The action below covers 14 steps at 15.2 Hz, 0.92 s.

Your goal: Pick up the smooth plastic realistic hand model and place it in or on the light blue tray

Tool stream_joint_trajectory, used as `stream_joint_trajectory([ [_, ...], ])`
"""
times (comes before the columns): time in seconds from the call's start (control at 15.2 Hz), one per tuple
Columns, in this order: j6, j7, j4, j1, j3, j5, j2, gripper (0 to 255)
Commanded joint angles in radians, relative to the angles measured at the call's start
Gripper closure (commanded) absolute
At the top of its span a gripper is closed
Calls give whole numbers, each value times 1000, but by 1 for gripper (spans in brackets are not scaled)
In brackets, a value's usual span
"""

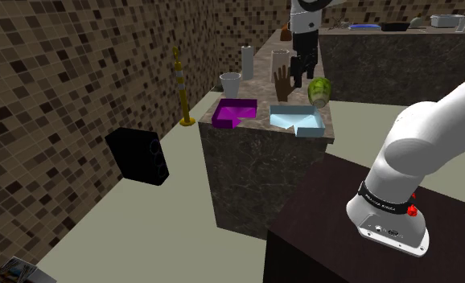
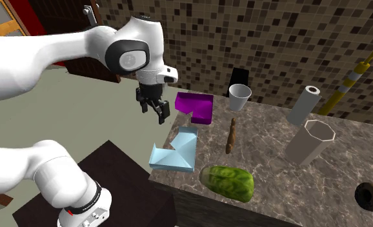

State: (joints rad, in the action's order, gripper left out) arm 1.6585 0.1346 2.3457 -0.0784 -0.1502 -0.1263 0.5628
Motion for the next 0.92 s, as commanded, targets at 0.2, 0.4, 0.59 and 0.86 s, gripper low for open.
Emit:
stream_joint_trajectory([
  [0.2,91,108,-44,-23,-77,-48,-114,0],
  [0.4,142,175,-92,-35,-123,-63,-199,0],
  [0.59,188,244,-151,-46,-167,-66,-290,0],
  [0.86,241,340,-246,-61,-218,-50,-422,0],
])
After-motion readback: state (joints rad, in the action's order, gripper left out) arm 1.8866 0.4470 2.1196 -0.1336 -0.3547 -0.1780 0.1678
